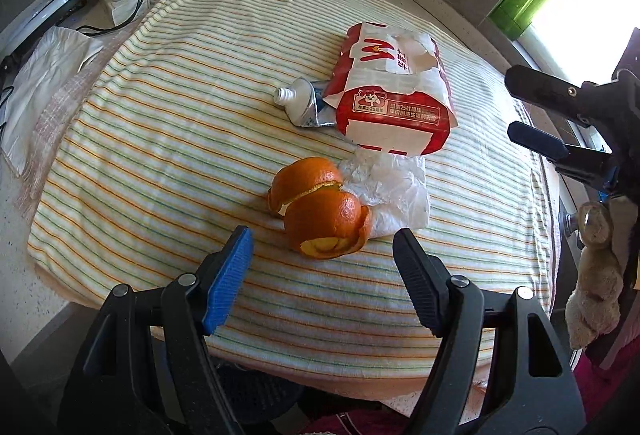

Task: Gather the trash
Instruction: 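Grasp the orange peel with the left tool while the right tool grasps the red snack bag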

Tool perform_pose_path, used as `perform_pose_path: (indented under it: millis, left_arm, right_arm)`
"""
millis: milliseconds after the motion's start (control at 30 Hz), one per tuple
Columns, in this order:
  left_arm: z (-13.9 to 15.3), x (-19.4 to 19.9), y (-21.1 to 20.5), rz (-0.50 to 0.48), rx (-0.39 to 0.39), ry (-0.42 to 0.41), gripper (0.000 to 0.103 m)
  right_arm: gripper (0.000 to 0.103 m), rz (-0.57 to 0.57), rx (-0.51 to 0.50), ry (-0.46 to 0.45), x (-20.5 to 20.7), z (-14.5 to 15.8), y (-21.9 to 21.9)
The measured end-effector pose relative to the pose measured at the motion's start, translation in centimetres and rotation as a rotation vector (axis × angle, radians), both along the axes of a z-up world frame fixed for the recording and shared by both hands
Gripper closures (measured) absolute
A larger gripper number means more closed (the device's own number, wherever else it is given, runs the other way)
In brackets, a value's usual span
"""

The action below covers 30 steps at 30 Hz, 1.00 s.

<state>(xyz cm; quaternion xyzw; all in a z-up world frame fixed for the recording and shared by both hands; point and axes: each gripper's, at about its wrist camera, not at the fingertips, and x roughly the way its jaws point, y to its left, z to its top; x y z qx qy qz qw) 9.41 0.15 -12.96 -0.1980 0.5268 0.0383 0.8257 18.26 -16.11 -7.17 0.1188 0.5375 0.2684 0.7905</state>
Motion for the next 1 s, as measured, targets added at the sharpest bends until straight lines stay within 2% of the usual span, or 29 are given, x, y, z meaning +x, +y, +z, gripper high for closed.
perform_pose_path:
  millis: [400,700,867,1000]
  left_arm:
    - [-0.9,1.7,0.1,0.012,0.006,0.011,0.029]
    - [-1.6,1.7,0.4,0.015,-0.007,0.008,0.029]
    - [-1.9,1.6,0.7,0.027,-0.001,0.014,0.042]
    - [-2.0,1.4,1.3,0.041,-0.016,0.012,0.051]
  right_arm:
    - [0.018,-0.015,0.042,0.15,4.4,-4.8,1.5]
    - [0.026,-0.004,0.047,0.184,5.4,-6.0,2.4]
    - [0.031,-0.001,0.048,0.197,5.7,-6.5,2.5]
    - [0.038,0.003,0.041,0.208,5.8,-6.7,2.7]
